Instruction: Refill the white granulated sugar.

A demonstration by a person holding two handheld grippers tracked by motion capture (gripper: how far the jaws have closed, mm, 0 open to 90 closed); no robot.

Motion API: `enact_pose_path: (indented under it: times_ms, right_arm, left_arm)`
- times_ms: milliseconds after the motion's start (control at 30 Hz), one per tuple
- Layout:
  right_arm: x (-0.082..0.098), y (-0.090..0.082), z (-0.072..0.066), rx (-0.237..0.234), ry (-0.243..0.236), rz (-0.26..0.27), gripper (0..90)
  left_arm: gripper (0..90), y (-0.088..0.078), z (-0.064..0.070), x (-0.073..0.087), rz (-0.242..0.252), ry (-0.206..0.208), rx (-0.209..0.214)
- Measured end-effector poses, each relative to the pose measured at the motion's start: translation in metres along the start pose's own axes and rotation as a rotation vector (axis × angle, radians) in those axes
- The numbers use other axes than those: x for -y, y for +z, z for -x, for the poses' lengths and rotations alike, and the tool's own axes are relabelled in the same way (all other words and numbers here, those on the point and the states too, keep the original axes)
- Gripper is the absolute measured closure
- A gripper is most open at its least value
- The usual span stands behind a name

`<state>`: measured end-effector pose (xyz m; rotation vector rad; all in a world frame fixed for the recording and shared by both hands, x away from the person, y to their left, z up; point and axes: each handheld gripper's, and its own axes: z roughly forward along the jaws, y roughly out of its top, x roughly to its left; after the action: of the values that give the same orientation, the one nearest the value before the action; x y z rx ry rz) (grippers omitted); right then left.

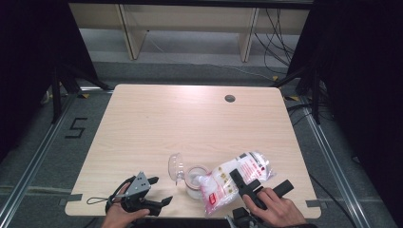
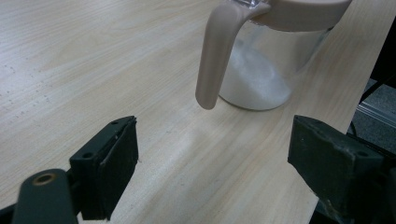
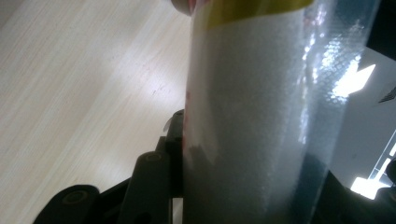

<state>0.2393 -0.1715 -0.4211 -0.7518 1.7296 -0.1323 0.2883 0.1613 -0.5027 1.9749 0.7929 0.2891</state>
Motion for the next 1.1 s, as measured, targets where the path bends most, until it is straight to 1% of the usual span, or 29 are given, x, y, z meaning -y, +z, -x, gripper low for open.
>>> enact_pose_path:
  times_ms: [67, 100, 167, 200, 233, 300, 367, 400, 433, 467, 500, 533, 567, 633, 667, 700, 767, 800, 867, 933, 1000, 1033, 1067, 1100]
  right_arm:
    - [-0.002, 0.001, 0.001, 0.0, 0.002, 0.003, 66.0]
    - [-0.002, 0.002, 0.001, 0.004, 0.01, 0.008, 66.1]
    - [-0.002, 0.005, 0.003, 0.005, 0.001, 0.01, 66.2]
    - [-0.003, 0.006, 0.002, 0.006, 0.024, 0.009, 66.3]
    - [-0.002, 0.008, 0.003, 0.009, 0.013, 0.014, 66.4]
    - [0.0, 0.009, 0.004, 0.013, 0.016, 0.012, 66.6]
    - [0.003, 0.009, 0.004, 0.009, 0.031, 0.0, 66.8]
    - [0.003, 0.009, 0.004, 0.009, 0.031, 0.0, 66.8]
    - [0.004, 0.009, 0.003, 0.01, 0.022, 0.0, 66.9]
    - [0.006, 0.009, 0.003, 0.009, 0.027, -0.006, 67.0]
    - [0.007, 0.008, 0.002, 0.007, 0.03, -0.011, 67.1]
    - [0.009, 0.008, 0.002, 0.005, 0.024, -0.017, 67.3]
    - [0.01, 0.006, 0.0, 0.0, 0.038, -0.023, 67.5]
    - [0.011, 0.006, 0.0, 0.002, 0.035, -0.026, 67.6]
    - [0.012, 0.005, -0.001, 0.0, 0.049, -0.031, 67.7]
    - [0.012, 0.004, -0.001, -0.003, 0.043, -0.035, 67.8]
    - [0.013, 0.003, -0.001, -0.002, 0.032, -0.031, 67.8]
    - [0.012, 0.002, -0.002, 0.002, 0.039, -0.03, 67.9]
    - [0.012, 0.0, -0.001, -0.006, 0.027, -0.033, 68.0]
    - [0.01, -0.001, -0.001, 0.0, 0.036, -0.025, 68.1]
    - [0.009, -0.002, -0.001, 0.0, 0.035, -0.018, 68.1]
    - [0.008, -0.002, -0.001, 0.001, 0.035, -0.018, 68.1]
    - [0.007, -0.001, 0.0, 0.002, 0.033, -0.015, 68.1]
    - [0.007, -0.001, 0.001, 0.002, 0.029, -0.014, 68.2]
  left_arm:
    - [15.8, 0.0, 0.0, 0.0, -0.001, 0.0, 0.001]
    - [15.8, 0.0, 0.0, 0.0, -0.005, 0.004, -0.003]
    - [15.8, 0.0, 0.0, 0.0, 0.0, 0.0, 0.001]
    - [15.8, 0.001, 0.001, 0.0, 0.004, -0.009, 0.004]
    - [15.8, 0.001, 0.001, 0.0, 0.002, -0.009, 0.005]
    - [15.8, 0.001, 0.001, 0.0, 0.003, -0.011, 0.004]
    - [15.8, 0.001, 0.001, 0.0, 0.004, -0.005, 0.003]
    - [15.8, 0.001, 0.001, 0.0, 0.004, -0.011, 0.005]
    - [15.8, 0.0, 0.001, 0.0, -0.001, -0.004, 0.003]
    - [15.8, 0.0, 0.0, 0.0, 0.0, 0.001, 0.002]
    - [15.8, 0.0, 0.0, 0.0, -0.008, -0.001, 0.006]
    - [15.8, 0.0, 0.0, 0.0, -0.003, 0.0, 0.004]
    - [15.8, 0.0, 0.0, 0.0, -0.002, 0.0, 0.004]
    - [15.8, 0.0, 0.0, 0.0, -0.002, 0.0, 0.003]
    - [15.8, 0.0, 0.0, 0.0, -0.008, 0.0, 0.005]
    - [15.8, 0.0, 0.0, 0.0, 0.001, -0.001, 0.001]
    - [15.8, 0.0, 0.0, 0.0, -0.001, 0.002, 0.002]
    - [15.8, 0.0, 0.0, 0.0, -0.006, 0.007, -0.001]
    - [15.8, 0.0, 0.0, 0.0, 0.007, -0.004, 0.005]
    - [15.8, 0.0, 0.0, 0.0, 0.011, -0.009, 0.004]
    - [15.8, -0.001, 0.0, 0.0, 0.009, -0.01, -0.004]
    - [15.8, -0.001, 0.0, -0.001, 0.001, -0.008, -0.002]
    - [15.8, -0.001, 0.001, -0.001, 0.002, -0.013, -0.002]
    - [15.8, -0.001, 0.0, 0.0, 0.003, -0.008, 0.001]
